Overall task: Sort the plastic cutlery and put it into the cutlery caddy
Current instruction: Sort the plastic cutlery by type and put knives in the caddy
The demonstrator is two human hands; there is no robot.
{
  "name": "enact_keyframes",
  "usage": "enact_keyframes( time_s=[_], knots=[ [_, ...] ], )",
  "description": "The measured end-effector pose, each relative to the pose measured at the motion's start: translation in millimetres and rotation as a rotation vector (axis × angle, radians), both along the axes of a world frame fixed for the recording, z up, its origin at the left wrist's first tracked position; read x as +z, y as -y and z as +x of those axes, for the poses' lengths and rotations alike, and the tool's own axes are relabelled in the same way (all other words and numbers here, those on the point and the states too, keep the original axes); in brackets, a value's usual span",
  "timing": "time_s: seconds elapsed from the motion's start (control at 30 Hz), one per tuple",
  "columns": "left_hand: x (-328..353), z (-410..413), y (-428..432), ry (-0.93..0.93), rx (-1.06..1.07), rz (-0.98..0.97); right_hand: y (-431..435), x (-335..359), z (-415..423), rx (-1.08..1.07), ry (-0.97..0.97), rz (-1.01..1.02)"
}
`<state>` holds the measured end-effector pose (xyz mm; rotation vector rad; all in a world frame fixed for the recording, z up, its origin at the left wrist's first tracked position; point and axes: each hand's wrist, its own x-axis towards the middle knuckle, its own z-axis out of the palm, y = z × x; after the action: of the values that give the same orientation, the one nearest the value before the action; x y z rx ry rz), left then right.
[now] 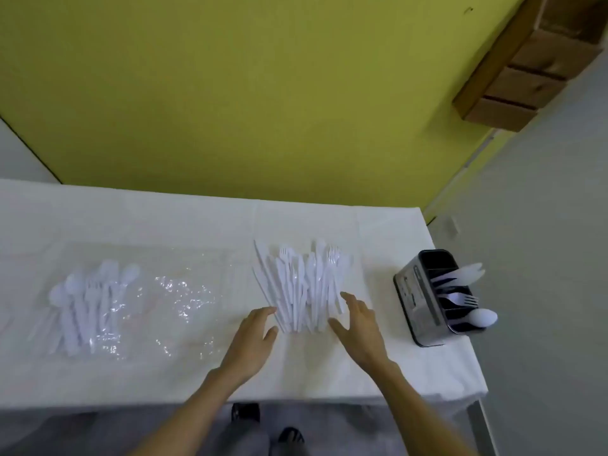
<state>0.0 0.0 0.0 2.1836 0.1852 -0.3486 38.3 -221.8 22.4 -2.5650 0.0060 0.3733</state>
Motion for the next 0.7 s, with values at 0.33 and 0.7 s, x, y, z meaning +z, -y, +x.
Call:
enact_keyframes(
  time_s=[0.33, 0.7],
  knots=[
    [-25, 66, 6, 0.154, -0.306, 0.215, -22, -33, 61, -0.147, -0.02, -0.053],
    [-71, 78, 17, 0.218, -0.48, 0.674, -23, -64, 82, -0.163, -0.032, 0.142]
  ],
)
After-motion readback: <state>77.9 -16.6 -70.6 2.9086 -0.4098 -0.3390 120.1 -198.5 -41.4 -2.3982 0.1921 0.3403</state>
